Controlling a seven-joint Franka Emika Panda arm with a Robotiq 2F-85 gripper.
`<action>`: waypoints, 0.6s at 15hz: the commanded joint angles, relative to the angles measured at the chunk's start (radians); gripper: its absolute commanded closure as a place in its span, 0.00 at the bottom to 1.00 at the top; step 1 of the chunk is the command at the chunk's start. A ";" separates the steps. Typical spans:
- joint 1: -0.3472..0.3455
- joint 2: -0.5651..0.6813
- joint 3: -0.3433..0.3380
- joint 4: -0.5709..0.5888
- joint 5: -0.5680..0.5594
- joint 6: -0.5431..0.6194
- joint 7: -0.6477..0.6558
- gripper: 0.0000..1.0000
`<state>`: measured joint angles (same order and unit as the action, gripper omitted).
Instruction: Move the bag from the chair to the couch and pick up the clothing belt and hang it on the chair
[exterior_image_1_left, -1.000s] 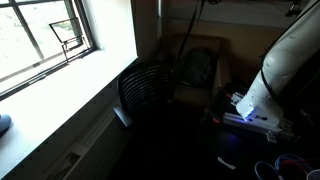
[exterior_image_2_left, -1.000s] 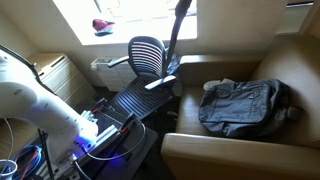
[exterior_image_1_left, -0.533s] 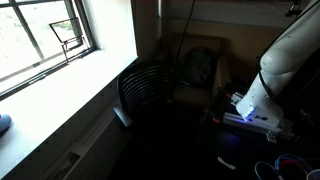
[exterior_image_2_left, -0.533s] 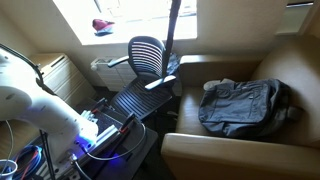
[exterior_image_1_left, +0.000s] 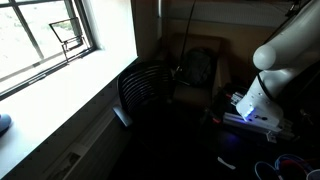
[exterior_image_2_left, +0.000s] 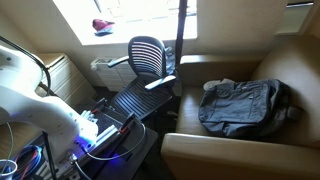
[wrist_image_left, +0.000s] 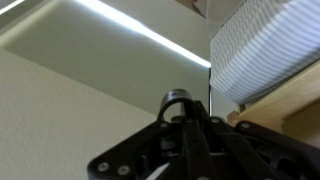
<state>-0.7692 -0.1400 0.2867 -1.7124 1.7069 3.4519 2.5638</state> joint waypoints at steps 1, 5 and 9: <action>-0.271 -0.005 0.196 0.023 -0.071 0.007 0.049 1.00; -0.245 0.000 0.168 0.028 -0.060 0.000 0.039 0.99; -0.253 0.005 0.187 -0.042 0.122 0.004 0.039 1.00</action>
<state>-1.0124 -0.1387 0.4592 -1.6964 1.6979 3.4522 2.6025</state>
